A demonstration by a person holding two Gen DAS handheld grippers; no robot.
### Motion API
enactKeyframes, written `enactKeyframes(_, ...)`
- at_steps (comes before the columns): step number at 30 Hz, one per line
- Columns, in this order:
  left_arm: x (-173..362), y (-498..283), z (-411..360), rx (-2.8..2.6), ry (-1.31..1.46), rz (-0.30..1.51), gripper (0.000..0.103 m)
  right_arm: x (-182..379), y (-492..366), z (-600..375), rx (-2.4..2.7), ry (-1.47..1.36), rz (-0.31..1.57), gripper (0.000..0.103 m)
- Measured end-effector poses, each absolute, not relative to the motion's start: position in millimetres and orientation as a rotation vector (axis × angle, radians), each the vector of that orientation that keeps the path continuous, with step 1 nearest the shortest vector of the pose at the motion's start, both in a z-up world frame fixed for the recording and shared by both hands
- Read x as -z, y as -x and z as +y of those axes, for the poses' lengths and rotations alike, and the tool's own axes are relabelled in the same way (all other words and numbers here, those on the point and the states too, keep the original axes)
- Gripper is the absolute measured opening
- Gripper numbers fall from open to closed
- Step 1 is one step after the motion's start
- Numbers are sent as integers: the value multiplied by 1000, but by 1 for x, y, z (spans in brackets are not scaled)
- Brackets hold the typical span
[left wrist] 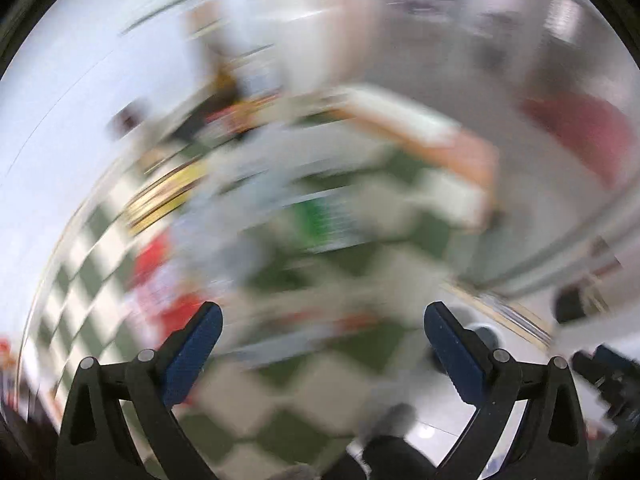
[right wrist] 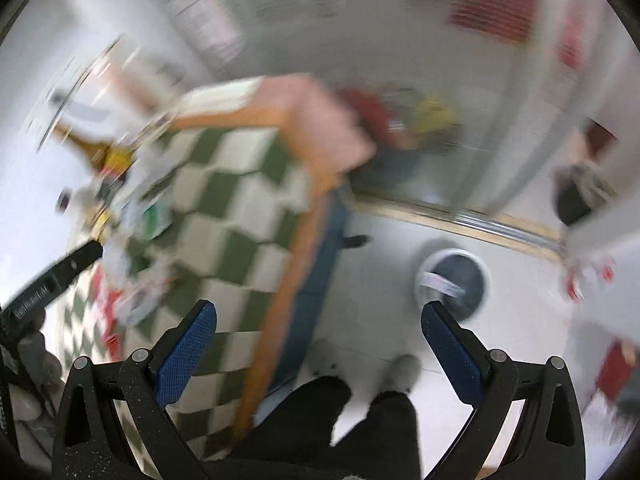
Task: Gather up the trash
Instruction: 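Move both tools back toward the counter, then grasp the red wrapper with the left tool while the right tool grasps the clear plastic bag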
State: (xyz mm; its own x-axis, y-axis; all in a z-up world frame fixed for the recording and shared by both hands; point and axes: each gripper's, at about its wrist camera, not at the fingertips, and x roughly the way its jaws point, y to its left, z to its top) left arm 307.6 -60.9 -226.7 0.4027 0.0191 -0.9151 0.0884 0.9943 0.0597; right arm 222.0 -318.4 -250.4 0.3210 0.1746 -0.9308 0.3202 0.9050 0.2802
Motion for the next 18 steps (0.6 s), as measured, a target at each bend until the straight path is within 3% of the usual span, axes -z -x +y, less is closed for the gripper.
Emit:
enactKeyframes(5,290,-290,88,-213,103,1322,102,290,-306,-208,-75,-359,1371,103)
enactKeyframes(9,332,-273,134,-218,275,1399,96,327,-341,-152,-107,-250,1436,103)
enactKeyframes(11,348,-270,139,-184,313,1423,82,346,-355,-137,-92,-191,1471,103)
enactKeyframes(15,361,-270,128,-125,261,1412,68,371,-364,-120,-55,-124,1513,103)
enactKeyframes(17,361,-270,119,-129,185,1404,51,378,-362,-115,-50,-107,1519,98)
enactKeyframes(18,360,-269,117,-127,165,1399,48,378,-361,-113,-40,-89,1515,90)
